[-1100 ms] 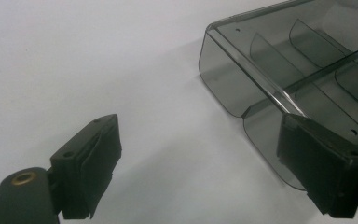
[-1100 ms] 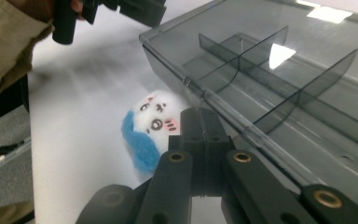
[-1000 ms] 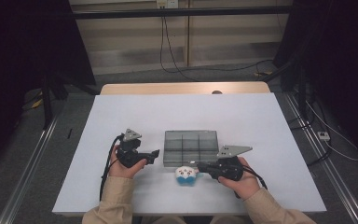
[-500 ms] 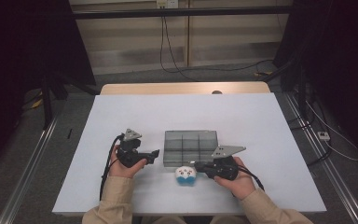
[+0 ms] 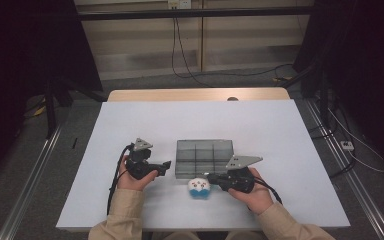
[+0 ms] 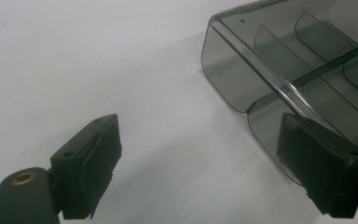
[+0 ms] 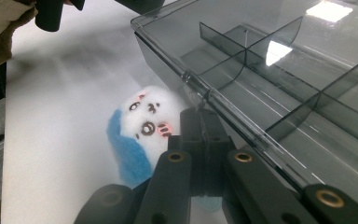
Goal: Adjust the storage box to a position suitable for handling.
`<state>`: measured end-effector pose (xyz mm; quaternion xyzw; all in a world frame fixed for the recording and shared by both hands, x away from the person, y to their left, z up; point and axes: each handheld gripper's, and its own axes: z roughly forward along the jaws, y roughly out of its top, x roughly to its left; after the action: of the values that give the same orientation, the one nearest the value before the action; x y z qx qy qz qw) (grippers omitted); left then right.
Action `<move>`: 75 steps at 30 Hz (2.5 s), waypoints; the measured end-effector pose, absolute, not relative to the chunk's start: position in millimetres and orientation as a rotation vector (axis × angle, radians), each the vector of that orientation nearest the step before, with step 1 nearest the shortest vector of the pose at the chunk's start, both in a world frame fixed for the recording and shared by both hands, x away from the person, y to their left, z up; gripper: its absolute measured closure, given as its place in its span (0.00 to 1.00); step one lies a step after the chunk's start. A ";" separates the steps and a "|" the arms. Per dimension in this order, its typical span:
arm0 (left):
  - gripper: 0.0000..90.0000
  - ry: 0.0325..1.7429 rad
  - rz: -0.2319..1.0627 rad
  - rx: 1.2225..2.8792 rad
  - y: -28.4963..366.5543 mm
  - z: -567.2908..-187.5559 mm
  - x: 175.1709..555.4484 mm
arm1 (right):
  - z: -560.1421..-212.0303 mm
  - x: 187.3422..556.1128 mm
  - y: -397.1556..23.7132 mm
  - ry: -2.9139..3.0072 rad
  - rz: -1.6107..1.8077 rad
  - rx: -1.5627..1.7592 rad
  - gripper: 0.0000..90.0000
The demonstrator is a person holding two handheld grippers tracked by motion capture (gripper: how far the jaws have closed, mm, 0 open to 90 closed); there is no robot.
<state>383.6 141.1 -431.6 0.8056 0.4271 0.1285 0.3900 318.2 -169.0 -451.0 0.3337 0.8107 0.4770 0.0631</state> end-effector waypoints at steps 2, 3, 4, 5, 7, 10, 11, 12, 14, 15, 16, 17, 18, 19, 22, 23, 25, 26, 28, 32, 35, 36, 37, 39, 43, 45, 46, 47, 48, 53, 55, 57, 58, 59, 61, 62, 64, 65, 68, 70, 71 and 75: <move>0.16 1.088 0.324 2.055 140.0 -432.6 383.8 | -451.2 318.2 -169.0 2.448 1.441 1.005 1.00; 0.16 1.088 0.325 2.059 139.9 -433.0 383.9 | -451.2 318.2 -169.1 2.448 1.441 1.011 1.00; 0.16 1.088 0.326 2.063 139.8 -433.2 384.0 | -451.3 318.2 -168.9 2.447 1.442 1.013 1.00; 0.16 1.089 0.326 2.064 139.9 -433.3 384.1 | -451.6 318.0 -168.4 2.447 1.441 1.008 1.00; 0.16 1.090 0.323 2.065 140.2 -432.8 384.1 | -452.6 318.2 -167.9 2.452 1.431 1.007 1.00; 0.17 1.093 0.328 2.059 139.9 -432.8 383.8 | -453.7 319.0 -167.3 2.454 1.428 1.009 1.00; 0.17 1.096 0.323 2.061 140.1 -432.6 383.8 | -453.7 319.1 -167.3 2.455 1.427 1.008 1.00; 0.17 1.097 0.323 2.059 140.0 -432.9 384.0 | -453.8 319.1 -167.4 2.454 1.427 1.006 1.00; 0.19 1.097 0.325 2.066 139.8 -433.2 384.0 | -453.9 319.1 -167.1 2.455 1.426 1.002 1.00; 0.23 1.093 0.319 2.073 139.7 -433.2 383.8 | -454.0 319.1 -167.1 2.454 1.427 1.001 1.00; 0.28 1.087 0.312 2.078 139.2 -433.3 383.5 | -454.0 319.2 -167.1 2.454 1.429 1.004 1.00; 0.31 1.083 0.313 2.083 138.4 -433.4 383.1 | -454.0 319.2 -167.0 2.455 1.430 1.002 1.00; 0.36 1.069 0.308 2.095 137.9 -433.4 382.7 | -454.1 319.3 -167.0 2.454 1.430 1.003 1.00; 0.45 1.056 0.303 2.097 136.7 -433.7 382.0 | -454.1 319.2 -167.0 2.454 1.429 1.004 1.00; 0.66 1.029 0.278 2.120 133.8 -434.0 380.7 | -454.3 319.2 -166.8 2.454 1.429 1.003 1.00; 0.72 1.022 0.270 2.113 132.2 -434.6 380.0 | -454.2 319.2 -166.7 2.454 1.430 1.006 1.00; 0.84 1.006 0.248 2.113 129.9 -434.7 379.2 | -454.2 319.2 -166.6 2.453 1.430 1.001 1.00; 0.88 0.999 0.230 2.107 128.8 -435.1 378.8 | -454.2 319.2 -166.7 2.454 1.430 1.000 1.00; 0.94 0.987 0.201 2.105 127.0 -435.2 378.2 | -454.0 319.1 -166.6 2.450 1.435 0.994 1.00; 0.99 0.983 0.179 2.099 126.4 -434.8 377.9 | -453.2 318.7 -166.4 2.446 1.438 0.991 1.00; 1.00 0.971 0.167 2.103 125.2 -434.2 377.5 | -453.1 318.8 -166.4 2.446 1.440 0.992 1.00; 1.00 0.972 0.160 2.098 123.9 -434.5 377.0 | -453.1 318.7 -166.4 2.446 1.441 0.992 1.00; 1.00 0.965 0.159 2.113 123.0 -434.6 377.0 | -453.1 318.7 -166.4 2.446 1.441 0.992 1.00; 1.00 0.956 0.159 2.122 120.5 -435.1 376.5 | -453.1 318.9 -166.5 2.446 1.441 0.990 1.00; 1.00 0.955 0.159 2.134 117.3 -436.1 376.2 | -452.8 318.5 -166.4 2.445 1.437 0.988 1.00; 1.00 0.954 0.155 2.140 117.6 -436.1 376.4 | -452.4 318.5 -166.6 2.441 1.441 0.986 1.00; 1.00 0.961 0.157 2.137 116.9 -436.2 376.0 | -452.1 318.4 -166.7 2.439 1.444 0.986 1.00; 1.00 0.963 0.156 2.138 116.8 -436.2 376.0 | -451.8 318.4 -166.8 2.437 1.447 0.986 1.00; 1.00 0.964 0.157 2.137 116.7 -436.2 375.9 | -451.7 318.2 -166.8 2.438 1.449 0.986 1.00; 1.00 0.972 0.153 2.135 116.0 -437.2 375.6 | -453.2 317.7 -165.0 2.441 1.431 0.996 1.00; 1.00 0.969 0.151 2.142 116.1 -436.8 375.5 | -453.6 317.8 -164.5 2.442 1.432 0.995 1.00; 1.00 0.970 0.150 2.141 116.1 -436.9 375.5 | -454.4 318.2 -164.4 2.443 1.432 1.008 1.00; 1.00 0.972 0.149 2.143 116.0 -436.6 375.4 | -455.1 318.5 -164.2 2.444 1.430 1.006 1.00; 1.00 0.971 0.150 2.145 116.0 -436.6 375.5 | -455.5 318.7 -164.3 2.448 1.426 0.997 1.00; 1.00 0.971 0.149 2.142 115.3 -437.1 375.4 | -456.0 319.4 -164.2 2.447 1.423 0.999 1.00; 1.00 0.972 0.157 2.145 114.5 -437.6 375.2 | -456.3 319.8 -164.2 2.446 1.423 1.003 1.00; 1.00 0.972 0.152 2.148 113.0 -438.9 375.1 | -456.8 320.6 -164.3 2.440 1.428 1.008 1.00; 1.00 0.971 0.154 2.150 112.7 -439.2 375.3 | -456.3 320.8 -164.4 2.432 1.447 1.005 1.00; 1.00 0.973 0.148 2.150 113.4 -439.7 376.0 | -452.6 318.9 -163.7 2.412 1.481 0.995 1.00; 1.00 0.972 0.149 2.150 113.4 -439.6 376.2 | -451.3 318.4 -162.9 2.407 1.473 0.978 1.00; 1.00 0.966 0.151 2.159 113.8 -439.6 376.7 | -451.4 318.4 -162.8 2.404 1.479 0.979 1.00; 1.00 0.977 0.153 2.147 115.5 -438.6 377.0 | -450.2 318.0 -163.8 2.402 1.483 0.977 1.00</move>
<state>377.0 115.5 -438.6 0.8405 0.3824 0.0599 0.3791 318.0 -163.8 -450.2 0.3260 0.8017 0.4950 0.0772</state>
